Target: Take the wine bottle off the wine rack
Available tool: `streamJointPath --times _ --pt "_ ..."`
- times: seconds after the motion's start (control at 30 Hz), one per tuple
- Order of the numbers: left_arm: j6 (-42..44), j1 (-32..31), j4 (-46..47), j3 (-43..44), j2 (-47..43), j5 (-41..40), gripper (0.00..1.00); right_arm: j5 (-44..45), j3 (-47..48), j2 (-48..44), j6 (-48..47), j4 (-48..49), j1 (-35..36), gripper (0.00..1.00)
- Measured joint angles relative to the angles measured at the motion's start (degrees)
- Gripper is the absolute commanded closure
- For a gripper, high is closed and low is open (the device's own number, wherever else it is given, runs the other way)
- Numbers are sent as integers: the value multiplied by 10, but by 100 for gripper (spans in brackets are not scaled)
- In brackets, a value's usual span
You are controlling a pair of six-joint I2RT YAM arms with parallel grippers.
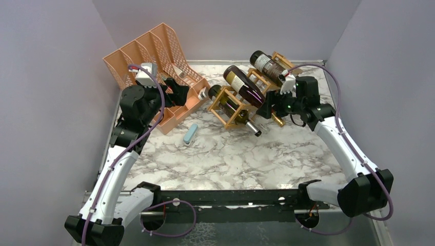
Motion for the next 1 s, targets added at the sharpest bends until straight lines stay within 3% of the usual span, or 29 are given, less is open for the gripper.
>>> streamJointPath --times 0.27,1.0 --pt "-2 0 -3 -6 0 2 1 -38 0 21 -3 3 0 35" --pt "-2 0 -7 -6 0 3 1 -132 -9 79 18 72 -2 43"
